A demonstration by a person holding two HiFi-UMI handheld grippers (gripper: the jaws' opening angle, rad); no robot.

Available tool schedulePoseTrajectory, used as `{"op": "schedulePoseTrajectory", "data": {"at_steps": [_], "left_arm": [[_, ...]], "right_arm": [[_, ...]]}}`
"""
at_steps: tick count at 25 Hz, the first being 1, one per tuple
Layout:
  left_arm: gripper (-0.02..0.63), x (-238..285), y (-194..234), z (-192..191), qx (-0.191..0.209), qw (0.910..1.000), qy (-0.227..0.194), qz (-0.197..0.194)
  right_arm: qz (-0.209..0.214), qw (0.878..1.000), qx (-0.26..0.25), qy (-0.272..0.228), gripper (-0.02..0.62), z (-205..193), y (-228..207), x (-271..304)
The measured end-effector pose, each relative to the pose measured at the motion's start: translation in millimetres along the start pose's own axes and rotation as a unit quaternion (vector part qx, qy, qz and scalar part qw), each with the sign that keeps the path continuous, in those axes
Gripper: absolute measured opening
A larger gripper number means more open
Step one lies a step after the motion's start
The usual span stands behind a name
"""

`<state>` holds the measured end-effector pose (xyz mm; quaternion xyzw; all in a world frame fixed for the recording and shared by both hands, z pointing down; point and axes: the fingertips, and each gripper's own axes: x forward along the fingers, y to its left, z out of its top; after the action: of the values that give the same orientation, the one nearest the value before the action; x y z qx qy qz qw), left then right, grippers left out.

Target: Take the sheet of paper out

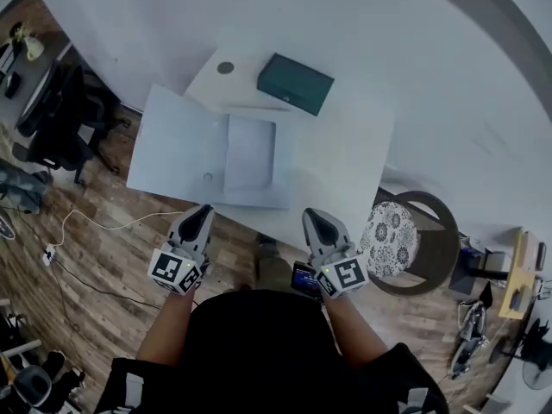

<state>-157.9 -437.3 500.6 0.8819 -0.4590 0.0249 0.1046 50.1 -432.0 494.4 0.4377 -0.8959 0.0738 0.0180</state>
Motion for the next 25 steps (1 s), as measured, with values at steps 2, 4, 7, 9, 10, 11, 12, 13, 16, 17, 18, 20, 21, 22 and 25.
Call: {"op": "schedulePoseTrajectory", "data": {"at_steps": [2, 4, 7, 9, 10, 11, 12, 13, 16, 17, 18, 20, 21, 22, 25], "left_arm": [[0.012, 16.8, 6.7, 4.1, 0.0, 1.0, 0.002, 0.008], [0.012, 31.5, 13.6, 7.5, 0.0, 0.9999, 0.007, 0.014], [0.02, 55.1, 24.5, 12.8, -0.005, 0.9997, 0.019, 0.015], [0.033, 70.8, 30.6, 15.9, -0.012, 0.9995, 0.028, 0.013], [0.04, 78.2, 33.0, 16.7, -0.013, 0.9993, 0.034, 0.013], [0.049, 85.2, 35.3, 16.3, -0.012, 0.999, 0.041, 0.012], [0.055, 92.0, 37.7, 14.9, -0.01, 0.9987, 0.048, 0.012], [0.06, 98.6, 40.7, 12.7, -0.009, 0.9983, 0.056, 0.013], [0.073, 117.0, 56.1, 1.1, -0.033, 0.9958, 0.084, 0.018], [0.078, 122.0, 62.6, -4.3, -0.046, 0.9942, 0.095, 0.02], [0.081, 126.8, 68.8, -10.3, -0.06, 0.9921, 0.109, 0.02], [0.092, 136.8, 79.5, -24.4, -0.087, 0.986, 0.142, 0.015], [0.098, 142.1, 84.2, -32.7, -0.102, 0.9817, 0.161, 0.008], [0.104, 147.7, 88.6, -41.6, -0.119, 0.9765, 0.179, 0.001], [0.12, 164.4, 102.4, -66.6, -0.169, 0.9603, 0.221, -0.018]], "right_arm": [[0.008, 1.0, 0.003, 0.003, 0.011, 1.1, -15.0, 12.0], [0.013, 1.0, 0.009, 0.007, 0.011, 1.5, -29.8, 23.3], [0.02, 1.0, 0.017, 0.012, 0.011, 0.9, -52.3, 42.2], [0.023, 0.999, 0.021, 0.013, 0.011, 0.3, -65.4, 53.0], [0.025, 0.999, 0.024, 0.013, 0.011, 0.4, -71.2, 57.1], [0.027, 0.999, 0.026, 0.012, 0.011, 0.8, -76.5, 60.4], [0.03, 0.999, 0.029, 0.011, 0.011, 1.2, -81.5, 63.1], [0.032, 0.999, 0.032, 0.009, 0.011, 1.2, -86.3, 65.7], [0.034, 0.999, 0.038, 0.011, 0.011, -2.6, -99.8, 72.8], [0.033, 0.999, 0.041, 0.012, 0.011, -4.5, -104.0, 74.6], [0.032, 0.998, 0.044, 0.013, 0.011, -6.4, -108.0, 76.2], [0.028, 0.998, 0.053, 0.016, 0.011, -10.7, -115.4, 78.8], [0.025, 0.998, 0.057, 0.018, 0.011, -13.9, -118.8, 80.1], [0.023, 0.998, 0.062, 0.021, 0.011, -17.9, -122.2, 81.5], [0.013, 0.996, 0.078, 0.031, 0.011, -29.9, -133.2, 86.7]]}}
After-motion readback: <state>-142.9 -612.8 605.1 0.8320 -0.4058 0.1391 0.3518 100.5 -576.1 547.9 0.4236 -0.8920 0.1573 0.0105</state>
